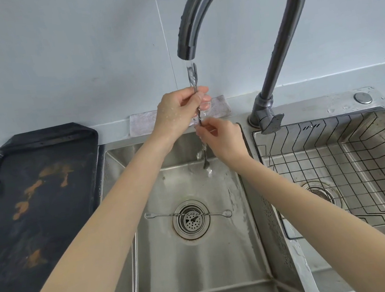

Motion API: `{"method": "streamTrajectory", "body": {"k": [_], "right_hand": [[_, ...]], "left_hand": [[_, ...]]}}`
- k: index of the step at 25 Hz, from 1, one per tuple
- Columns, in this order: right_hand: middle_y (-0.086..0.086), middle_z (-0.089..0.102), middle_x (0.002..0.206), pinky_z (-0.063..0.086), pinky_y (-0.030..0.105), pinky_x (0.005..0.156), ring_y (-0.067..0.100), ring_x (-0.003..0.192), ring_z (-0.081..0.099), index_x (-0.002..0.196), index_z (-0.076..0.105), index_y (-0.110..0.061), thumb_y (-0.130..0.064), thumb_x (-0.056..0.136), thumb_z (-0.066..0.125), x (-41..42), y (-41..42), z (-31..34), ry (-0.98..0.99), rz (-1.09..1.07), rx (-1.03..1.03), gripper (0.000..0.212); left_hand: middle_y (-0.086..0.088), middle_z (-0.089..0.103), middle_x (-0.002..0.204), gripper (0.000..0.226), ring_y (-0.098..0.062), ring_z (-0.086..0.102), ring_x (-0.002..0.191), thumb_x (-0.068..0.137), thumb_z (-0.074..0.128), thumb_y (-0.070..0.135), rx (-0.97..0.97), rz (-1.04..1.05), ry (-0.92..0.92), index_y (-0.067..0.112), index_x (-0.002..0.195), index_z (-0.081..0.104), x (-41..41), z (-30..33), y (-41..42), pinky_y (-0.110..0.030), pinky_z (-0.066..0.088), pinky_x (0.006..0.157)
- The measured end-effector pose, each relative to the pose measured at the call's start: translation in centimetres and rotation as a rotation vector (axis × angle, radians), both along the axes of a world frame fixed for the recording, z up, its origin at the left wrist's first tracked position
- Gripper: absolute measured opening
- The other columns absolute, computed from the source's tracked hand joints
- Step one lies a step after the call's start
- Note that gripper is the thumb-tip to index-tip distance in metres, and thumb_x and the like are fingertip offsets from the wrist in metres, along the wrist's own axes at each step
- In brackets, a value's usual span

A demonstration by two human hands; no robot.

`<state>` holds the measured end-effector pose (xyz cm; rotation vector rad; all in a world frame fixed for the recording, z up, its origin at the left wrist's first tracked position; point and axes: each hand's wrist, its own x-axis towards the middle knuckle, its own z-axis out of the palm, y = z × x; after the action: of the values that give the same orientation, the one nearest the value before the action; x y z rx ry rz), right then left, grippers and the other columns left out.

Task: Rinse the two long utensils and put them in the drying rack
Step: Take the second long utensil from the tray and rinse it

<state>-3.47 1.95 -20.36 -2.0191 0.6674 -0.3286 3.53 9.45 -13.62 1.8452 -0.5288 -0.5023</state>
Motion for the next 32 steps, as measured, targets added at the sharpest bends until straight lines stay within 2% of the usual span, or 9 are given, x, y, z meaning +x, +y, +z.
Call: {"method": "streamTrajectory", "body": {"k": [4,8,12,14,18,24,27,30,32], "right_hand": [[0.004,0.073,0.084,0.055,0.041,0.081,0.022,0.083,0.068,0.094,0.07,-0.013,-0.023,0.09,0.057,-0.4,0.2,-0.7,0.035,0.008,0.02,0.017],[0.01,0.075,0.089,0.05,0.031,0.077,0.02,0.081,0.064,0.095,0.071,-0.011,-0.024,0.091,0.057,-0.4,-0.1,-1.1,0.071,0.026,0.006,0.02],[0.008,0.076,0.091,0.043,0.015,0.065,0.011,0.072,0.058,0.097,0.072,-0.01,-0.024,0.091,0.057,-0.4,-0.4,-1.1,0.071,0.049,0.006,0.021],[0.007,0.076,0.09,0.04,0.007,0.06,0.011,0.069,0.06,0.095,0.072,-0.011,-0.025,0.091,0.057,-0.1,-0.6,-0.7,0.046,0.039,0.003,0.021],[0.0,0.074,0.084,0.049,0.027,0.078,0.017,0.083,0.066,0.094,0.071,-0.013,-0.026,0.091,0.056,0.8,-1.0,0.5,0.0,0.034,0.007,0.02],[0.009,0.076,0.094,0.051,0.03,0.084,0.019,0.084,0.065,0.098,0.07,-0.012,-0.022,0.089,0.058,1.9,-1.7,1.3,-0.007,0.083,-0.083,0.018],[0.006,0.074,0.099,0.046,0.025,0.079,0.009,0.08,0.056,0.101,0.07,-0.012,-0.021,0.089,0.059,1.5,-1.9,1.1,0.01,0.113,-0.166,0.018],[0.006,0.072,0.095,0.048,0.025,0.077,0.009,0.076,0.053,0.101,0.07,-0.011,-0.019,0.089,0.059,1.0,-2.2,0.6,0.004,0.129,-0.213,0.018],[0.003,0.062,0.089,0.042,0.013,0.067,0.008,0.071,0.05,0.099,0.07,-0.01,-0.017,0.089,0.06,0.6,-2.4,-0.1,0.016,0.142,-0.235,0.016]], "left_hand": [[-0.003,0.068,0.098,0.03,-0.007,0.067,0.08,0.097,0.044,0.021,-0.015,-0.023,0.007,0.007,0.115,0.062,0.0,0.4,-0.2,-0.024,0.052,0.09],[-0.002,0.065,0.1,0.032,-0.006,0.065,0.083,0.101,0.031,0.016,-0.091,-0.003,0.093,0.005,0.12,0.055,0.6,0.6,0.2,-0.018,0.052,0.083],[-0.001,0.066,0.094,0.027,-0.012,0.067,0.086,0.102,0.03,0.016,-0.264,0.102,0.228,0.014,0.098,0.057,1.9,0.5,1.5,-0.026,0.052,0.088],[0.001,0.066,0.091,0.029,-0.01,0.067,0.083,0.102,0.031,0.017,-0.363,0.14,0.289,0.017,0.09,0.057,2.6,0.7,2.0,-0.023,0.052,0.084],[0.0,0.067,0.093,0.026,-0.009,0.07,0.08,0.101,0.034,0.019,-0.513,0.241,0.407,0.017,0.09,0.058,4.1,1.4,3.1,-0.023,0.054,0.084],[0.003,0.067,0.092,0.018,-0.007,0.071,0.074,0.098,0.044,0.019,-0.629,0.376,0.519,0.019,0.087,0.058,6.1,1.7,5.3,-0.024,0.054,0.083],[0.0,0.064,0.09,0.018,-0.014,0.066,0.084,0.098,0.044,0.016,-0.74,0.493,0.671,0.014,0.085,0.057,6.8,0.7,6.7,-0.027,0.054,0.079],[-0.002,0.062,0.093,0.021,-0.019,0.063,0.09,0.099,0.04,0.013,-0.763,0.584,0.804,0.01,0.086,0.056,6.7,-1.0,7.6,-0.033,0.049,0.097],[-0.002,0.063,0.105,0.022,-0.021,0.062,0.103,0.1,0.038,0.012,-0.762,0.628,0.871,0.008,0.086,0.054,6.3,-2.4,8.0,-0.034,0.042,0.107]]}}
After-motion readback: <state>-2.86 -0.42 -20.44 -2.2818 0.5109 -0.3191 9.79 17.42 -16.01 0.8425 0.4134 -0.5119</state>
